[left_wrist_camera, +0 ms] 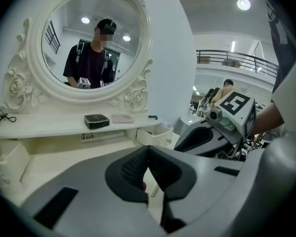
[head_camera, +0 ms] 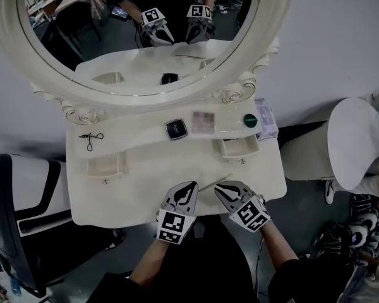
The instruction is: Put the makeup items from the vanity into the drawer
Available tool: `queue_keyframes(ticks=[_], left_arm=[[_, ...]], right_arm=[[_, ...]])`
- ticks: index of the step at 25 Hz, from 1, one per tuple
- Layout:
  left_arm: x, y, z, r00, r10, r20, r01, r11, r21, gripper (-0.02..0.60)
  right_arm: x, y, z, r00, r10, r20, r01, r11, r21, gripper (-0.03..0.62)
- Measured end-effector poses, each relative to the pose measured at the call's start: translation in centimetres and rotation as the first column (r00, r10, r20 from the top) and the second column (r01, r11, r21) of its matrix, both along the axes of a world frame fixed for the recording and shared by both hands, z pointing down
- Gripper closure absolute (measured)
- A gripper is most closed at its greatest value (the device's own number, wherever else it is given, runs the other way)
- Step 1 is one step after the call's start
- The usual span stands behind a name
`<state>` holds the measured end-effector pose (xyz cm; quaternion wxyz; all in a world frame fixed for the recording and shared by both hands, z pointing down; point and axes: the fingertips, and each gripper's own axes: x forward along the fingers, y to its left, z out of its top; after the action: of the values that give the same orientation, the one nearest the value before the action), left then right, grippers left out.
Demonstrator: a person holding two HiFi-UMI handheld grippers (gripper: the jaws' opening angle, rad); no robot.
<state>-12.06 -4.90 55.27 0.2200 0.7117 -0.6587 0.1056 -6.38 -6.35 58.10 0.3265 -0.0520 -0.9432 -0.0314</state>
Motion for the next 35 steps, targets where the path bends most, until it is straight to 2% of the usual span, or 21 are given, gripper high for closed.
queue_keyframes(ticks=[4, 7, 9, 15, 21, 24, 27, 32, 35], left_arm=[[-0.3, 0.1, 0.6, 1.0, -0.017, -0.013, 0.017, 1.0, -0.001, 0.566], [-0.5, 0.1, 0.8, 0.999, -0.044, -0.023, 0.044, 0.999, -0.005, 0.566], [-0.5, 0.2, 1.2, 0.998, -0.055, -0.025, 0.055, 0.998, -0.014, 0.566], [-0.6, 1.0, 2.3, 0.995, -0.094, -0.034, 0.092, 0.995, -0.043, 0.566], [-0.6, 1.9, 3.8, 0.991, -0.128, -0.047, 0.124, 0.99, -0.073, 0.566], [-0.9, 2.2, 4.4, 0.988, -0.146, -0.051, 0.142, 0.987, -0.081, 0.566], [-1.1, 2.4, 4.7, 0.984, -0.168, -0.057, 0.163, 0.983, -0.085, 0.566], [-1.4, 2.8, 5.2, 0.979, -0.192, -0.068, 0.185, 0.978, -0.094, 0.566], [-1.2, 3.0, 5.7, 0.977, -0.199, -0.073, 0.191, 0.976, -0.104, 0.566]], right_arm=[[0.0, 0.4, 2.3, 0.992, -0.097, -0.086, 0.102, 0.993, 0.059, 0.564], [0.3, 0.5, 3.8, 0.97, -0.181, -0.163, 0.197, 0.976, 0.088, 0.501], [0.4, 0.4, 4.8, 0.946, -0.24, -0.217, 0.268, 0.957, 0.111, 0.488], [0.1, -0.8, 7.8, 0.838, -0.401, -0.371, 0.479, 0.866, 0.145, 0.488], [0.7, -1.4, 10.1, 0.682, -0.522, -0.513, 0.637, 0.768, 0.067, 0.488], [0.8, -1.5, 10.5, 0.621, -0.566, -0.541, 0.678, 0.735, 0.01, 0.49], [0.7, -1.5, 10.6, 0.582, -0.604, -0.544, 0.692, 0.72, -0.059, 0.497], [0.4, -1.7, 10.6, 0.547, -0.632, -0.549, 0.71, 0.698, -0.096, 0.537], [0.4, -1.6, 10.5, 0.552, -0.634, -0.542, 0.711, 0.697, -0.092, 0.546]])
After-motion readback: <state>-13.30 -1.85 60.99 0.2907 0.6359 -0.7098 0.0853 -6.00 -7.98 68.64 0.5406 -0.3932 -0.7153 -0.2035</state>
